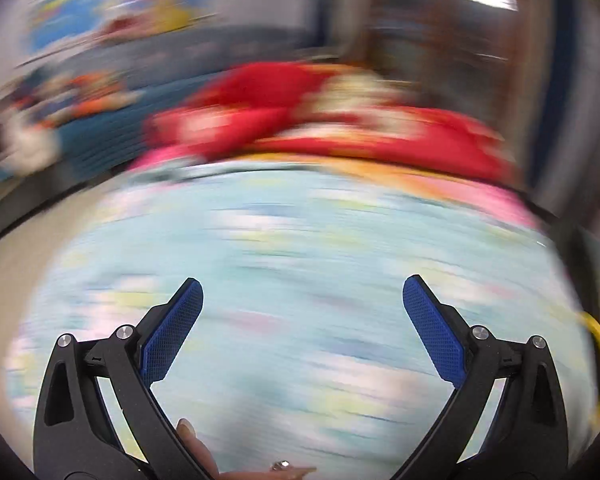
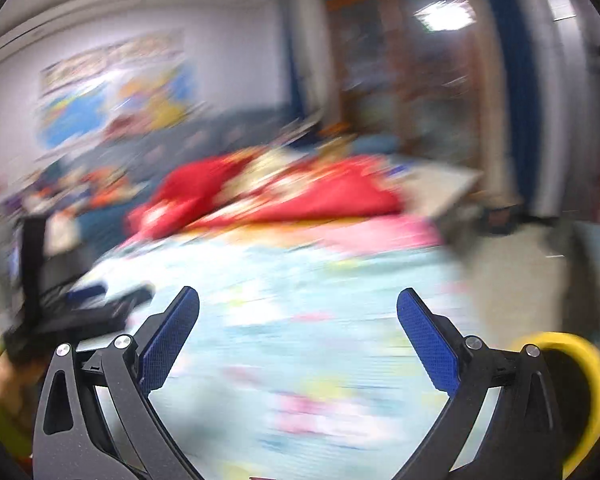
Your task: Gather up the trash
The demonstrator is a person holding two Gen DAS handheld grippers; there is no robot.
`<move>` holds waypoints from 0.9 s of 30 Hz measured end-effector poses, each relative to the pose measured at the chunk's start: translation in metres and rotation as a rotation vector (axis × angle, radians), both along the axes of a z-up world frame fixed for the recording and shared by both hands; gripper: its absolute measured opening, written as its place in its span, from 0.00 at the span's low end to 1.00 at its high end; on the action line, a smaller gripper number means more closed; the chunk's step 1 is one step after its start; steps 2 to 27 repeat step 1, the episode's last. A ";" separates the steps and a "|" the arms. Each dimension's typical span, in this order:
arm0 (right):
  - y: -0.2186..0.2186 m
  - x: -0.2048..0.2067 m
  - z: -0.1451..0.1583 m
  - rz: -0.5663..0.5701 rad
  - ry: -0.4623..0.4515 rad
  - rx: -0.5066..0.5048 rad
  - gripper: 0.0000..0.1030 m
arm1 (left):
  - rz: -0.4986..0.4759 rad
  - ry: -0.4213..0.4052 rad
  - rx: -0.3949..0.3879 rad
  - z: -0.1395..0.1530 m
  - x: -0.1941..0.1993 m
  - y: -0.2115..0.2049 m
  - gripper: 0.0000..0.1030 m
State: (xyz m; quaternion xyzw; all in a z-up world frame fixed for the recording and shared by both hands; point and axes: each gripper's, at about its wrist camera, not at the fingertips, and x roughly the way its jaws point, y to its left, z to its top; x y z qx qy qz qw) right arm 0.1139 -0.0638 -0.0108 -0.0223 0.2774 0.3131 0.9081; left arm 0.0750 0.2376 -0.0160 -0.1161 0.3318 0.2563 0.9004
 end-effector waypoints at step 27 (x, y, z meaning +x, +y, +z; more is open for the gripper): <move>0.040 0.006 -0.009 0.066 0.057 -0.025 0.94 | 0.060 0.020 0.011 -0.005 -0.003 0.026 0.89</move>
